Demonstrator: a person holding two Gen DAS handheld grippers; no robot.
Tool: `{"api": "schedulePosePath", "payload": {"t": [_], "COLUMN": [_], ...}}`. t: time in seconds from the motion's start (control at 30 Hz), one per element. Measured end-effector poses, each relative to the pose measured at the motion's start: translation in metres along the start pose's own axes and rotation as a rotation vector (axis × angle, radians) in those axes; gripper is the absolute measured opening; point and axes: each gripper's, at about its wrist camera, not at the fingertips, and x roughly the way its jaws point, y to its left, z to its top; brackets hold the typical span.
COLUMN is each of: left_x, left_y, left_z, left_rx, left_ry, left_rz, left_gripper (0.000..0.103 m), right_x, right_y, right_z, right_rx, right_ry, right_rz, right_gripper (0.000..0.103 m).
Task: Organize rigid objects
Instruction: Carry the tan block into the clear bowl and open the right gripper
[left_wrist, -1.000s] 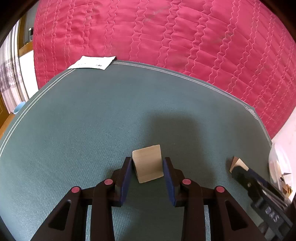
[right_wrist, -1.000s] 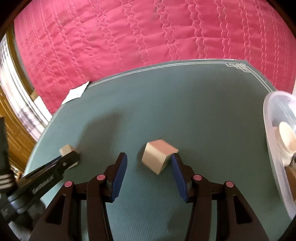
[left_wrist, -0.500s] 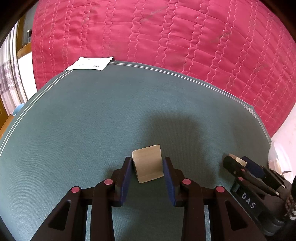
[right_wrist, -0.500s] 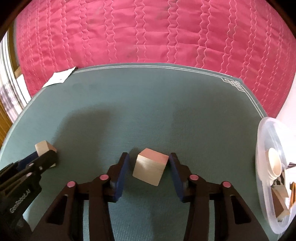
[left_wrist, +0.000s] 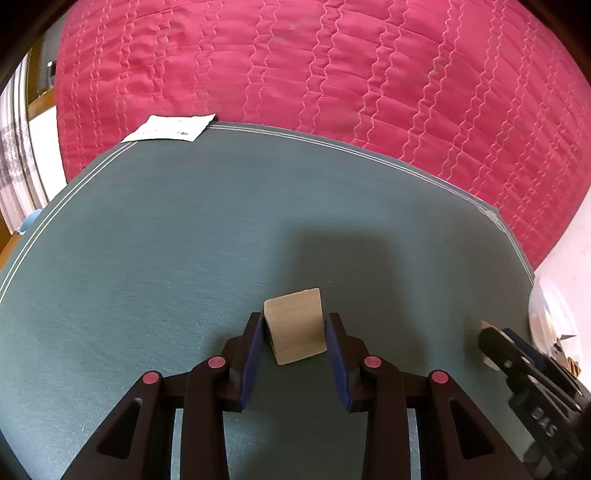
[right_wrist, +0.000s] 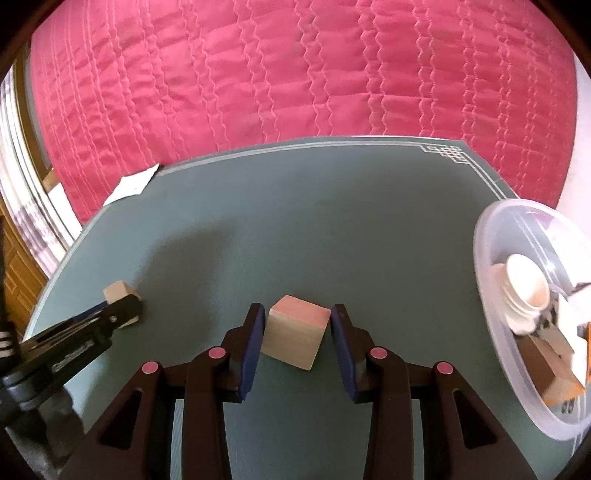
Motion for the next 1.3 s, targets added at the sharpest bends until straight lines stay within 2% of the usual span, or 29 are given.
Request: {"api": "schedulePosePath", "payload": {"t": [0.27, 0.63, 1.0, 1.3], "left_x": [-0.003, -0.007, -0.009, -0.009], "left_y": [-0.004, -0.015, -0.022, -0.030], "left_z": [-0.001, -0.004, -0.008, -0.011], "left_rx": [0.013, 0.047, 0.074, 0.101], "left_ry": [-0.006, -0.009, -0.008, -0.005], "left_rz": [-0.020, -0.044, -0.052, -0.059], "left_gripper": [0.036, 0.036, 0.036, 0.036], "right_x": [-0.033, -0.076, -0.118, -0.137], "right_y": [-0.007, -0.038, -0.090, -0.135], "right_z": [-0.010, -0.020, -0.025, -0.027], "right_rx": [0.024, 0.083, 0.196, 0.284], "right_ry": [-0.058, -0.131, -0.205, -0.243], "right_rz": [0.005, -0.049, -0.139, -0.235], "right_gripper": [0.038, 0.038, 0.038, 0.038]}}
